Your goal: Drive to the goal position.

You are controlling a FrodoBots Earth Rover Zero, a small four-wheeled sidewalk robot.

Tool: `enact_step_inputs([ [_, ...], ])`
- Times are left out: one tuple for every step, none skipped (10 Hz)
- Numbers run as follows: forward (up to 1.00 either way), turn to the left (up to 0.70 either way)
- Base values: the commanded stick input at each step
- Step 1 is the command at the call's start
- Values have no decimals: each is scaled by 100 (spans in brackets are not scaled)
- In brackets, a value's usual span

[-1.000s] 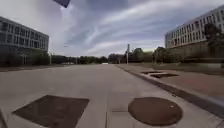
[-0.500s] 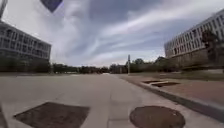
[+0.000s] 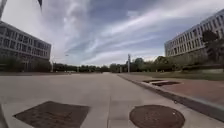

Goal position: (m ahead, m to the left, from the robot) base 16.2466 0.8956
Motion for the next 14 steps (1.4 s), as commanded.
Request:
enact_step_inputs([
  [85,0],
  [85,0],
  [85,0],
  [85,0],
  [85,0],
  [85,0],
  [85,0],
  [85,0],
  [67,0],
  [19,0],
  [0,0],
  [0,0],
  [28,0],
  [85,0],
])
